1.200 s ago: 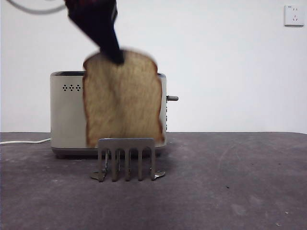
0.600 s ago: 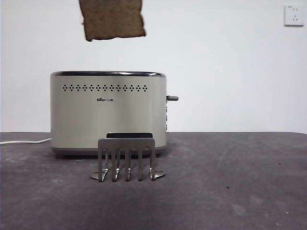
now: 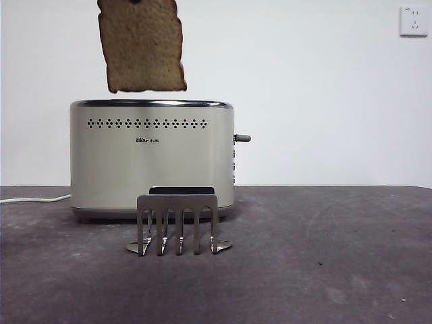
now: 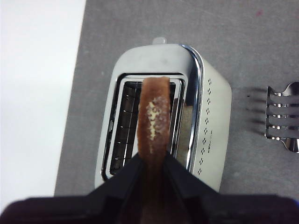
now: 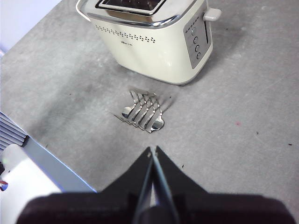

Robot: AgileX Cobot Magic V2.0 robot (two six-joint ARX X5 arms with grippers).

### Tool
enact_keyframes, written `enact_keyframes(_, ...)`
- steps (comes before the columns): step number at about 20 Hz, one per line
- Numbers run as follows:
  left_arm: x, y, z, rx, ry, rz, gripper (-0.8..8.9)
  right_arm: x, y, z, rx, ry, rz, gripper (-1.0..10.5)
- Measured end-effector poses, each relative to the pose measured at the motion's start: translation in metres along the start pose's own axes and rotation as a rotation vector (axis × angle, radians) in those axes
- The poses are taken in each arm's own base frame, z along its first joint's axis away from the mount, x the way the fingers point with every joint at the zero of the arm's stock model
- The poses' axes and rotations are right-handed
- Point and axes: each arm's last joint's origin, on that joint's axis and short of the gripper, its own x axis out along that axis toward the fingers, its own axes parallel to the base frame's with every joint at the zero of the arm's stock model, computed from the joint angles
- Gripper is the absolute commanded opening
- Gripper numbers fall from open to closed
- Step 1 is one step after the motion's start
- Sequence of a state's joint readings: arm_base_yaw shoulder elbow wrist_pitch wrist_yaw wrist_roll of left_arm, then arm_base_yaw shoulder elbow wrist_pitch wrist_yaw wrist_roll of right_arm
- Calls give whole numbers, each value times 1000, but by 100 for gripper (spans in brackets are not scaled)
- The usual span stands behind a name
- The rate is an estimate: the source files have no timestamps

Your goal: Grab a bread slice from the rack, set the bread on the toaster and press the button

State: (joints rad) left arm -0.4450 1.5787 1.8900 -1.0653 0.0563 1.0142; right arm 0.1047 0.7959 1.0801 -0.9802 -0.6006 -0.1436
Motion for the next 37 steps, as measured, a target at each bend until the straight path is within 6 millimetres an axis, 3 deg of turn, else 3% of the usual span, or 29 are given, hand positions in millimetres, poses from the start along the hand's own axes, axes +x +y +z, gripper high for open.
enact_keyframes(11, 25, 13, -17, -50, -56, -80, -8, 2, -1, 1, -1, 7, 1, -11)
enact_keyframes(15, 56, 15, -28, -75, -1, -142, -8, 3, -2, 1, 1, 11, 2, -11)
enact_keyframes(19, 58, 16, -27, -74, -17, -145, 0, 3, -2, 1, 2, 12, 2, -11)
enact_keyframes(20, 58, 17, -27, -74, -23, -137, 20, 4, -3, 1, 3, 14, 2, -11)
enact_keyframes(23, 59, 18, -27, -101, -40, -129, 356, 6, -4, 2, 8, 21, 3, -11)
enact_keyframes(24, 59, 20, -26, -121, -51, -116, 401, 6, -5, 2, 8, 22, 3, -11)
enact_keyframes(31, 60, 25, -24, -272, -74, -76, 405, 16, -12, 8, 8, 21, 4, -11)
enact_keyframes(37, 50, 24, -23, -541, -71, -78, 405, 39, -31, 32, -2, -87, 10, -11)
